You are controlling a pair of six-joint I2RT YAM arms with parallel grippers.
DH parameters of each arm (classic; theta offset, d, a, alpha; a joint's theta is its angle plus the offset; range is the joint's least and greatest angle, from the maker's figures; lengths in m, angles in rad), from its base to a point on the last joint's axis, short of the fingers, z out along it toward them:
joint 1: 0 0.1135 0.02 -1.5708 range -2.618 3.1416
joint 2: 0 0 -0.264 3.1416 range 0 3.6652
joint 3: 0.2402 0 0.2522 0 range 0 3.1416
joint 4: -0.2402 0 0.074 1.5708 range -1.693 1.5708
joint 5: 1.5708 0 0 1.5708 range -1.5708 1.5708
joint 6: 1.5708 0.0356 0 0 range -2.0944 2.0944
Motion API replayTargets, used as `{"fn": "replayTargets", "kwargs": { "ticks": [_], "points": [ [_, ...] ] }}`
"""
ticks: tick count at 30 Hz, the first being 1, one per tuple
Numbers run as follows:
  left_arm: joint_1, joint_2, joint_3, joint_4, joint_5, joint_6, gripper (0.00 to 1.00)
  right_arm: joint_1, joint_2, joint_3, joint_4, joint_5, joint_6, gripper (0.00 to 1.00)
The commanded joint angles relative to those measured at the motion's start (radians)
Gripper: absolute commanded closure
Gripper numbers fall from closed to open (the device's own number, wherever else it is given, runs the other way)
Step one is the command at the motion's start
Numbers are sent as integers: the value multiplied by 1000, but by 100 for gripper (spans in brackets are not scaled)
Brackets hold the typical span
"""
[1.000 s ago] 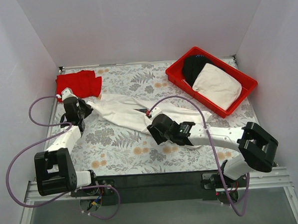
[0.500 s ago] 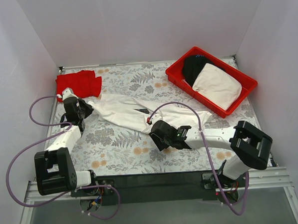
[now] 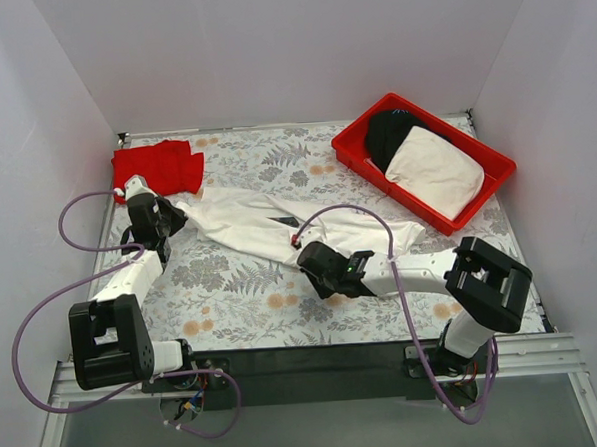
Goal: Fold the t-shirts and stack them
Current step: Flatten the tshirt out
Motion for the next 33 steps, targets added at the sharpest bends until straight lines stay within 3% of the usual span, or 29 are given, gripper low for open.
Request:
{"fn": "replayTargets", "kwargs": {
  "ticks": [1,9,13,17,25,28,32,33],
  "points": [
    [4,-26,-1,6,2,7,100,-8,-22,14,-115,66,25,99],
    [7,-58,-4,-5,-5,10,100,-86,-407,30,-361,405,-21,99],
    [7,-74,-9,-5,-5,10,100,-291,-582,-35,-385,427,-61,99],
    [7,-66,-12,6,8,10,100,-399,-622,-61,-373,410,-92,99],
    [7,-26,2,4,54,19,100,-416,-486,-72,-353,373,-50,99],
    [6,1,9,-3,60,20,100,-416,-476,-64,-315,303,-67,84],
    [7,27,22,-6,74,19,100,-416,-477,-52,-253,234,-104,57],
    [6,30,22,-6,79,17,100,-416,-470,-49,-218,220,-127,55]
  ]
}}
